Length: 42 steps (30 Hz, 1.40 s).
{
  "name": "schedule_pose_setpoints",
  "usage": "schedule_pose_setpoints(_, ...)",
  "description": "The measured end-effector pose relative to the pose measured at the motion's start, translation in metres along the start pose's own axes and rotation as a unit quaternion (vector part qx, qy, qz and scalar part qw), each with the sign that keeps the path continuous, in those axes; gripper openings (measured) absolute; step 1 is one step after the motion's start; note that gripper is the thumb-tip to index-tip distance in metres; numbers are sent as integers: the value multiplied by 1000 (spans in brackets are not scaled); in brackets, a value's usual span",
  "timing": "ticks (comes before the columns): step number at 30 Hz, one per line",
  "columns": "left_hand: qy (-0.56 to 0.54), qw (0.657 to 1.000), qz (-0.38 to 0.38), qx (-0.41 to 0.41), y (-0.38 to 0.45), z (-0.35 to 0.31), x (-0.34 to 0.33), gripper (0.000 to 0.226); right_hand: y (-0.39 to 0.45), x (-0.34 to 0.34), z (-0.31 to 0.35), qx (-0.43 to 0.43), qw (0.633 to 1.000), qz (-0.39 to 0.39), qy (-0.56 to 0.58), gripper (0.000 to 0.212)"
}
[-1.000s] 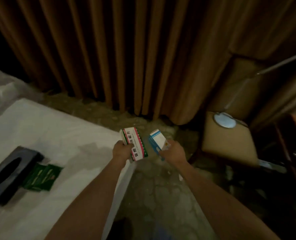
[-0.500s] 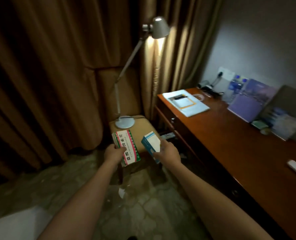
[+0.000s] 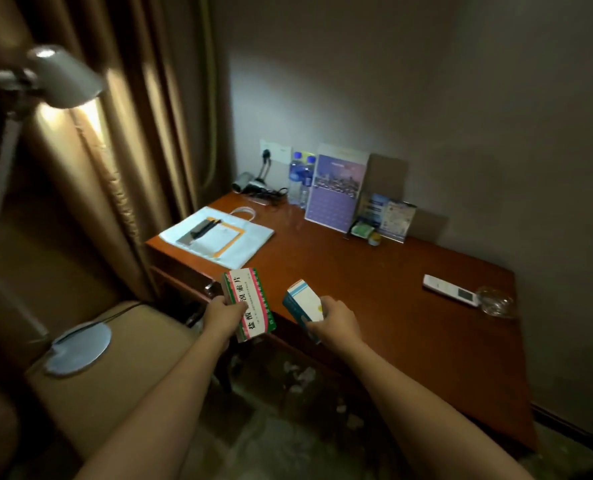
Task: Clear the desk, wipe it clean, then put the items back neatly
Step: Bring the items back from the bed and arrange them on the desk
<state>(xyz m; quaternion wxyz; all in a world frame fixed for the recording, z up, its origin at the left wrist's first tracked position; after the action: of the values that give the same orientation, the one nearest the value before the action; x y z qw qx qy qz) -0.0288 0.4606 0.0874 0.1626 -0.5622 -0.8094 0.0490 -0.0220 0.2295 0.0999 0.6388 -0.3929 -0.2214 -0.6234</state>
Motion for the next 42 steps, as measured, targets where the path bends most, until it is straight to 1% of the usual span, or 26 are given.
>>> schedule_pose_setpoints(4,55,995,76,-14,28,-19,-64,21,26,21,-33,-62,998,-26,-13,47)
schedule_pose_setpoints(6,65,991,114,-19,37,-26,-99,18,41,33,-53,-91,995,-48,-6,47)
schedule_pose_setpoints(9,89,983,158,-6,52,-29,-147,12,64,51,-83,-127,990,-67,-1,47)
schedule_pose_setpoints(14,129,970,207,3,86,-36,-218,8,114,72,-135,-181,979,-87,24,48)
schedule_pose_setpoints(17,154,963,219,-1,118,-53,-259,11,155,81,-159,-207,974,-81,36,52)
schedule_pose_setpoints(22,158,962,221,-4,168,-84,-314,16,228,100,-174,-209,976,-54,27,59)
schedule_pose_setpoints(25,179,956,233,17,185,-83,-332,18,259,103,-173,-199,980,-23,15,58)
schedule_pose_setpoints(28,182,954,234,34,209,-77,-348,11,281,102,-172,-182,983,4,14,56)
schedule_pose_setpoints(30,181,955,231,47,227,-74,-360,10,296,103,-175,-179,983,24,-20,59)
schedule_pose_setpoints(32,203,947,243,48,240,-72,-372,11,304,102,-180,-185,981,33,-48,62)
schedule_pose_setpoints(37,241,928,284,14,280,-79,-418,28,328,109,-197,-209,973,57,-78,63)
schedule_pose_setpoints(42,287,905,311,-39,296,-86,-460,30,358,113,-203,-206,972,65,-95,62)
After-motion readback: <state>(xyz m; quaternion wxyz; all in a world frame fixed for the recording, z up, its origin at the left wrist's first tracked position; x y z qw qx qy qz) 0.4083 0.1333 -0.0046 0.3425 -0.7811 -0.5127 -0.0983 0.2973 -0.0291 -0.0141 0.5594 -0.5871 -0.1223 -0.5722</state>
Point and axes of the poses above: each hand's wrist, its own y-axis towards the middle knuckle, its own x-axis out of the back of the hand, z = x × y, the point moved 7 cm from there along y, towards the middle knuckle, and after that the axes turned 6 degrees about -x, right-handed, at the moved point
